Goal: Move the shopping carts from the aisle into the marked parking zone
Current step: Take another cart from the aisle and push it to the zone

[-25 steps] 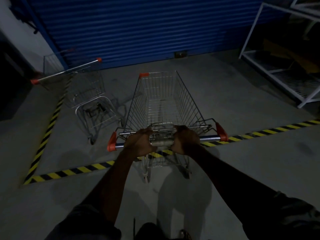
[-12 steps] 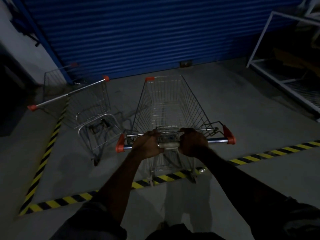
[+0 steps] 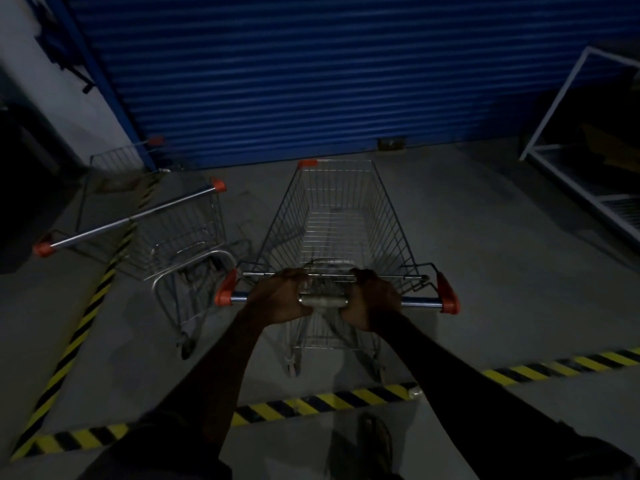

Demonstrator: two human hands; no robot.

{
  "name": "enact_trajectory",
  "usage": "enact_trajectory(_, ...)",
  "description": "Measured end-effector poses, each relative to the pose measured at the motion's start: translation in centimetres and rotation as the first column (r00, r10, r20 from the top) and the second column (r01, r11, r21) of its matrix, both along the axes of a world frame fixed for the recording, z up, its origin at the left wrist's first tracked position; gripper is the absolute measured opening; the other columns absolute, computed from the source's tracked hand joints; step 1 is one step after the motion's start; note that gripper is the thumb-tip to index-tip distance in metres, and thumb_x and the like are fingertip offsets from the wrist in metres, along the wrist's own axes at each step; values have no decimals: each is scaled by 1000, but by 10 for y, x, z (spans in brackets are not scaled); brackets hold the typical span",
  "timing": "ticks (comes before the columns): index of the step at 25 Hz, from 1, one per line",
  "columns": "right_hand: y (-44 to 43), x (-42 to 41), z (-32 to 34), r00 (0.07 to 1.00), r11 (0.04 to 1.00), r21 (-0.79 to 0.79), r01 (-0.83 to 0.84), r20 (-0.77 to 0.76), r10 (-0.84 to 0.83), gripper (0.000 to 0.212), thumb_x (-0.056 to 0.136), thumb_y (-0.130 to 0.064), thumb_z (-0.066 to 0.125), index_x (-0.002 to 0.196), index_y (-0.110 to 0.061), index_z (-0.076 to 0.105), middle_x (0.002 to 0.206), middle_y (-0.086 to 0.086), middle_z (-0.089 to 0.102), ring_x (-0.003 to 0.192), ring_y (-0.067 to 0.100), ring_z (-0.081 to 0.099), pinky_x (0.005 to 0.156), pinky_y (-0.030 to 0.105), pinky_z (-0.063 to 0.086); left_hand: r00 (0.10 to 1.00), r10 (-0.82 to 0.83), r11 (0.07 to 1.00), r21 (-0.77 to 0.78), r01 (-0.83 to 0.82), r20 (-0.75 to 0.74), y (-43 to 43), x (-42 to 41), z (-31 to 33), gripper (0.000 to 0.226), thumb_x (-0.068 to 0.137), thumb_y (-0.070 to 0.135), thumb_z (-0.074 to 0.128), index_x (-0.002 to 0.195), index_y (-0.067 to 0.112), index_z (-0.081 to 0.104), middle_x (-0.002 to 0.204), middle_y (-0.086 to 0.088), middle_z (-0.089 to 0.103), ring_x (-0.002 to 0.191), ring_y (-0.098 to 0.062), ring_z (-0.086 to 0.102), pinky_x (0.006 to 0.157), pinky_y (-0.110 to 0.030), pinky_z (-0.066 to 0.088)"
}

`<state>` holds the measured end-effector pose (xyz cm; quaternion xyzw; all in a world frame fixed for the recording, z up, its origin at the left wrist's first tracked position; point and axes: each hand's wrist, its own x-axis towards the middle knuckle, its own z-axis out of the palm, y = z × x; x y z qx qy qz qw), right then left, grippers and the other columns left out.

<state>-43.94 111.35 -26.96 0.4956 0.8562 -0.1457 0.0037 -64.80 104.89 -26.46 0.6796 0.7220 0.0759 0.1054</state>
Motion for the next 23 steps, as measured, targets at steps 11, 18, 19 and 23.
enact_trajectory(11, 184, -58, -52, 964, 961, 77, -265, -9, 266, 45, 69, -47, 56, 85, -13, 79, 100, 15, 76, 94, 37, 72, 77, 48, 60, 989, 151, 989, -3, -151, 11, 132, -42, -5, 80, 68, 58, 73, 142, 32, 55, 147, 2, 55, 130, -26, 57, 104, -40, 49)
enact_trajectory(18, 249, -93, -28, 947, 948, 46, -315, -55, 317, 40, 49, -43, 74, 76, -13, 80, 88, 6, 78, 93, 28, 75, 74, 37, 62, 991, 132, 991, 16, -132, -29, 195, -78, -8, 64, 70, 47, 83, 128, 26, 68, 147, -3, 55, 131, -29, 56, 103, -41, 49)
enact_trajectory(19, 258, -101, -26, 947, 948, 26, -318, -40, 319, 48, 56, -48, 60, 84, -15, 81, 103, 6, 77, 103, 30, 72, 81, 40, 61, 990, 138, 990, 18, -138, -24, 203, -86, -7, 62, 70, 48, 83, 127, 29, 69, 148, -2, 55, 131, -28, 56, 104, -40, 49)
enact_trajectory(23, 274, -135, 4, 982, 983, -21, -181, 41, 182, 58, 83, -45, 49, 131, -17, 64, 140, 6, 58, 127, 30, 57, 100, 39, 50, 991, 125, 992, 3, -125, -38, 232, -118, -10, 55, 71, 55, 78, 121, 34, 71, 143, 2, 59, 127, -23, 58, 100, -37, 50)
